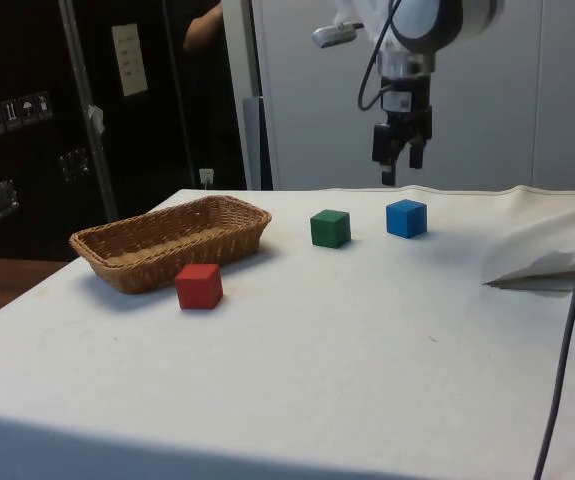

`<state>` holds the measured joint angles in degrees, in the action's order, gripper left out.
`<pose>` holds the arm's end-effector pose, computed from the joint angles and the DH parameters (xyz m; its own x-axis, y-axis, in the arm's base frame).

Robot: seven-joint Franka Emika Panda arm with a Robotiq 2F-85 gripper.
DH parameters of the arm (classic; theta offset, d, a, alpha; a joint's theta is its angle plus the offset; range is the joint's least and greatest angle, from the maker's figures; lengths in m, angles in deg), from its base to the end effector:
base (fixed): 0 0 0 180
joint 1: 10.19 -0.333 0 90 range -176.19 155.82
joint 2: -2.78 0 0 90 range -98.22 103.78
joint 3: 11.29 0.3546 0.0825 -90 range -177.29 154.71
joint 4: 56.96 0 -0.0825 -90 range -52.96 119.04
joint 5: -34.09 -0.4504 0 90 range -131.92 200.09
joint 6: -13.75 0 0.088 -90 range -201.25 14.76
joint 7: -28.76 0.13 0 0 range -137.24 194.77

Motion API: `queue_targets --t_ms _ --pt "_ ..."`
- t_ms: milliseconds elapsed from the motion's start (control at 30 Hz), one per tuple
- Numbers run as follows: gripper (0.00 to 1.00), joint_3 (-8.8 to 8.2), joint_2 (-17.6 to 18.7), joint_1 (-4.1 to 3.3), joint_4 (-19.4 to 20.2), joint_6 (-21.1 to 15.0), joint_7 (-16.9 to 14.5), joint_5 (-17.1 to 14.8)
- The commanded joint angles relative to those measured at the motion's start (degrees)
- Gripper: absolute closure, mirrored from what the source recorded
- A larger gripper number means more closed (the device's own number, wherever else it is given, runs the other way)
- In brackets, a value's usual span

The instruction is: Pick up the blue cube and place it into the basket.

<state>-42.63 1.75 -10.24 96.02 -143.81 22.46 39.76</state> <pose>0.3958 -0.2355 0.2083 0.9374 -0.3366 0.0893 -0.3415 -0.9387 0.0470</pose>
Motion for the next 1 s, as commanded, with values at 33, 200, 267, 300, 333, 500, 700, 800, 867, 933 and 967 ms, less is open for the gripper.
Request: queue_targets --t_ms 33,200,267,300,333,500,700,800,867,933,967 --pt "0.0 -0.23 0.57 0.06 0.4 -1.6 -0.06 -0.57" --pt "0.0 -0.92 2.29 0.0 0.34 -2.75 0.17 -0.63" --pt "0.0 -0.86 2.75 0.0 0.86 -4.58 -0.11 -1.72" --pt "0.0 -0.86 3.09 0.06 0.92 -4.93 -0.11 -1.95" --pt "0.0 -0.86 3.38 0.0 0.97 -5.39 -0.11 -2.23" --pt "0.0 -0.97 5.16 -0.06 0.57 -6.25 0.17 -2.81" --pt "0.0 -0.17 6.82 0.0 1.15 -9.34 -0.11 -6.42" --pt "0.0 -0.69 7.85 -0.11 0.63 -9.05 0.23 -5.84" --pt "0.0 -0.06 8.19 0.11 1.03 -10.6 -0.11 -7.79" --pt "0.0 0.06 8.71 0.11 1.03 -11.12 0.06 -8.19" --pt "0.0 0.11 8.94 0.17 1.03 -11.34 0.17 -8.42"
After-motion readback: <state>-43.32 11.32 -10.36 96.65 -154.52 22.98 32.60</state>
